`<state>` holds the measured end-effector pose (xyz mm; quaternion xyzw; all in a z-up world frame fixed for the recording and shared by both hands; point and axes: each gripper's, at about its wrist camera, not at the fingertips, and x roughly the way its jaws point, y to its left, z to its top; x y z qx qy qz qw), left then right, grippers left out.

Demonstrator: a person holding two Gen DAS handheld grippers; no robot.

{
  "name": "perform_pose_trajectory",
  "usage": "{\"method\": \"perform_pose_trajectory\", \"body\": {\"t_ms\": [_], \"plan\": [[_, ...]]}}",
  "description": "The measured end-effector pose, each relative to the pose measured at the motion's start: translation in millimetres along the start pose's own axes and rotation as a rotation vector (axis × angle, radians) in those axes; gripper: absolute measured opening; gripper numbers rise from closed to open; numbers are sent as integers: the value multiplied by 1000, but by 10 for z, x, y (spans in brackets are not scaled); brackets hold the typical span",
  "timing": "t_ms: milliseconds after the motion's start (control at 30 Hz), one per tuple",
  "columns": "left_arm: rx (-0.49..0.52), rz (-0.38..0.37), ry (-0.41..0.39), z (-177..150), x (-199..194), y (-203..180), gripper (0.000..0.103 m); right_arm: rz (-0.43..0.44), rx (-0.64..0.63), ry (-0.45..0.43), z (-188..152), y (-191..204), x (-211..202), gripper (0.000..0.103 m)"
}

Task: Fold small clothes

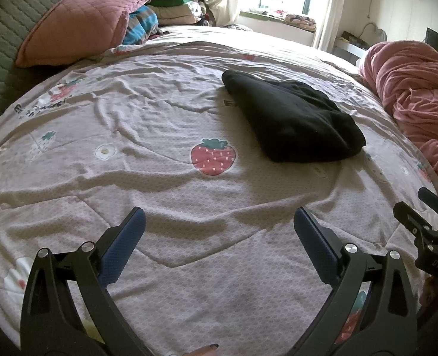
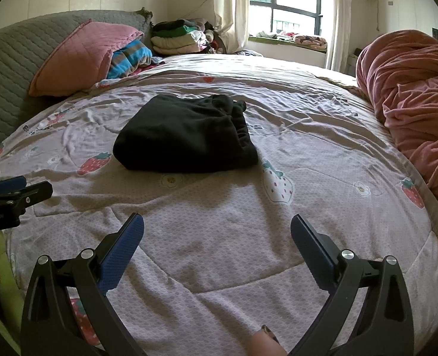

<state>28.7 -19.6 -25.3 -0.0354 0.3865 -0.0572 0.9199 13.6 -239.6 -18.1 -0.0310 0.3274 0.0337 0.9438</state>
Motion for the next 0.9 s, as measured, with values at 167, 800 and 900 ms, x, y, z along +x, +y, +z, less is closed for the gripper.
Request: {"method": "perform_pose_trajectory", "body": {"t_ms": [167, 800, 900], "plan": [[-1, 4, 0, -3, -2, 15, 93, 0, 0, 1, -7, 10, -3, 99], [-301, 128, 47, 472, 15, 1382, 93, -627, 430, -103, -416, -1871, -1030, 98], [-387, 287, 60, 612, 74, 2212, 93, -945, 613, -66, -942, -2775, -1525, 98]]}}
